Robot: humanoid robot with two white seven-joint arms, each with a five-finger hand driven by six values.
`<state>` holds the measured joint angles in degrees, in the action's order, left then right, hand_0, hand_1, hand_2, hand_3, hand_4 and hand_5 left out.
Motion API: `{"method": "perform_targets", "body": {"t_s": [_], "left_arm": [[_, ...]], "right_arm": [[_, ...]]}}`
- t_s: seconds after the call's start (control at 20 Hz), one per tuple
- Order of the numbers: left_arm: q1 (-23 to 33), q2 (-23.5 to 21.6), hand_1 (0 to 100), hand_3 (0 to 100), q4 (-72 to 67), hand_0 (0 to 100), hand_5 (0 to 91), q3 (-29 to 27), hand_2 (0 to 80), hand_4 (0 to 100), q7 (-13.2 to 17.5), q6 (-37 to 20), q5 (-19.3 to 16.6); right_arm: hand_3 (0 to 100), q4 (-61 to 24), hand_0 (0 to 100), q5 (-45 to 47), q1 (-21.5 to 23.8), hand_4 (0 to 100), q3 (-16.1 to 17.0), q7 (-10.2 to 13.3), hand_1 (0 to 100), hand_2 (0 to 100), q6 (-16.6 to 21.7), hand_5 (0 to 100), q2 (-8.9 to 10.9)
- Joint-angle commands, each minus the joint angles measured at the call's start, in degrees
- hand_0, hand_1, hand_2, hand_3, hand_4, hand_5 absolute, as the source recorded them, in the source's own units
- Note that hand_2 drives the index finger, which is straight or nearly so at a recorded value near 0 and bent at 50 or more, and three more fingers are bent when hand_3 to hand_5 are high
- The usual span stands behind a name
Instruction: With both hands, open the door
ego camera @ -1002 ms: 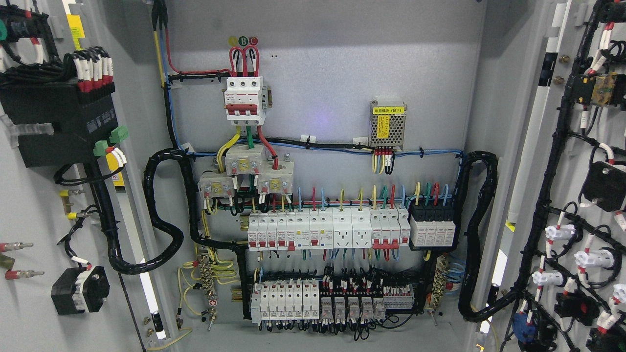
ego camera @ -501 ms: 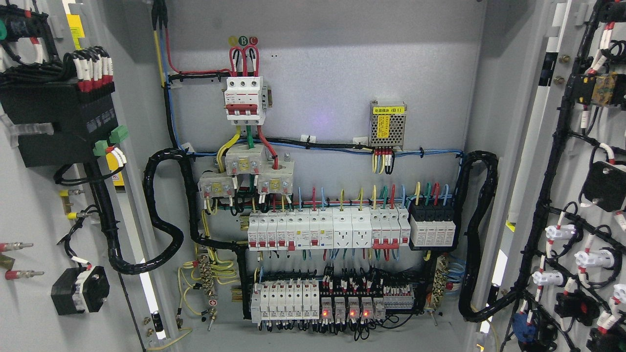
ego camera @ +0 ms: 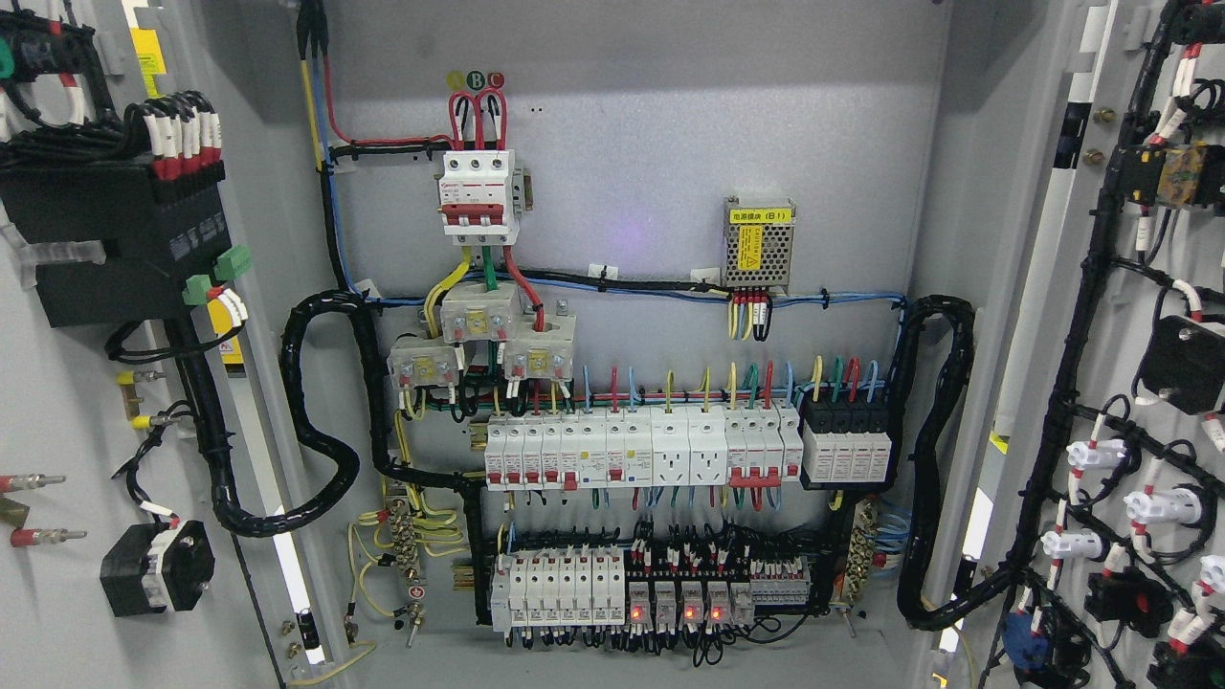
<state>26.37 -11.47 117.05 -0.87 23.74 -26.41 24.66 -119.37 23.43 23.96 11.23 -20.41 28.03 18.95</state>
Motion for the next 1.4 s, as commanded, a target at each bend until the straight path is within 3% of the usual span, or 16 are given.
{"method": "perform_targets", "body": {"t_s": [0.0,0.2,0.35,0.75,1.05,1.2,1.35], "left_arm": [[0.08,-1.54,0,0,1.42,0,0.0,-5.89,0.0,0,0.86,1.97,6.19],[0.69,-1.81,0,0,1.51,0,0.0,-7.73,0.0,0,3.24,1.71,6.45],[2.27,-1.54,0,0,1.51,0,0.0,-9.32,0.0,0,3.24,1.62,7.24],[4.74,-0.31,0,0,1.51,0,0.0,-14.41,0.0,0,3.24,1.53,9.0],[3.87,-0.66,0,0,-1.11,0,0.0,-15.48,0.0,0,3.24,1.97,9.88],[1.32,-1.1,0,0,-4.89,0,0.0,-15.91,0.0,0,3.33,2.06,10.14],[0.7,-3.03,0,0,-6.57,0,0.0,-16.97,0.0,0,4.03,2.76,12.59]], "right_arm": [[0,-0.25,24,0.12,-1.55,0,1.25,0.37,0,0,-0.44,0,2.84],[0,-0.16,24,4.86,-1.81,0,1.43,0.37,0,0,-1.22,0,3.02],[0,0.01,24,5.13,-1.64,0,2.75,0.37,0,0,-1.58,0,3.99],[0,0.45,24,5.31,-2.17,0,3.28,0.28,0,0,-2.19,0,3.81],[0,1.07,24,5.92,-2.17,0,4.06,0.28,0,0,-2.28,0,3.29],[0,0.98,24,11.27,-1.91,0,4.51,0.28,0,0,-2.89,0,2.67],[0,0.89,24,11.72,-1.64,0,6.0,0.28,0,0,-2.9,0,2.67]]}}
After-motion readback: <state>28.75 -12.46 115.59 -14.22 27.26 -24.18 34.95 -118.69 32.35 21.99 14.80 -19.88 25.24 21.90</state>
